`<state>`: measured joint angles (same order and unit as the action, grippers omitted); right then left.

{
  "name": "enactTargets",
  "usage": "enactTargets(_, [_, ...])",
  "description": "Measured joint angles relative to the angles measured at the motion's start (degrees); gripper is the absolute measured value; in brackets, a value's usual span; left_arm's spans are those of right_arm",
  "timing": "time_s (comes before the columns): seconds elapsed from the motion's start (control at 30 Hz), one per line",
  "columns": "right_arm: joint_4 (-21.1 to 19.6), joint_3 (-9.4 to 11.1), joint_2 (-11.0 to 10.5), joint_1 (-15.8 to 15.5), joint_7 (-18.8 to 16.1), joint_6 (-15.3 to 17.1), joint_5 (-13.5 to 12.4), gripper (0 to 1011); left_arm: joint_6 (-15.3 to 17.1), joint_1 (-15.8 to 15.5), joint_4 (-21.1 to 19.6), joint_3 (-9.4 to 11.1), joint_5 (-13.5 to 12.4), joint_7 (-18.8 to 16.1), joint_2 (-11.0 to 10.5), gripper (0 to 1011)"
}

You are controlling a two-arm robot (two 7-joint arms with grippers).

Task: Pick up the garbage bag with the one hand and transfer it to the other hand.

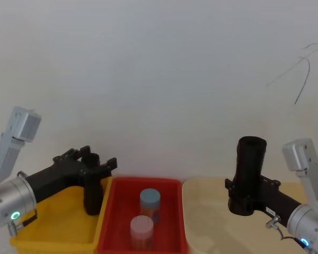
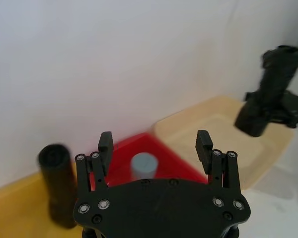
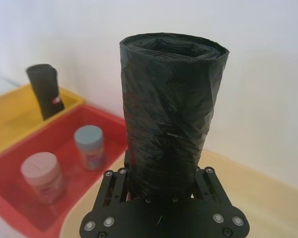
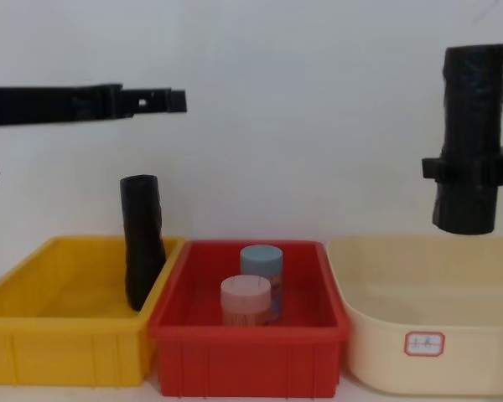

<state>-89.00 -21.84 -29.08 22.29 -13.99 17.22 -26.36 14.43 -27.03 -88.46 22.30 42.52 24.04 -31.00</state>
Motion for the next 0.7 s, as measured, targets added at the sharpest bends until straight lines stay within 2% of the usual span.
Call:
enactTargets(0.33, [5.38,-0.09,1.20,2.17,-0.41,0.42,0.67,518,0.68,-0.13,3.45,1.55,-4.25,-7.22,2.13,1002])
enactTargets(0.7, [9.36,-0.29,2.24,3.90,-2.40,-0.51,1.00,521,1.01,-1.72,7.40,3.13,-7.27,-10.79,4.71,1001])
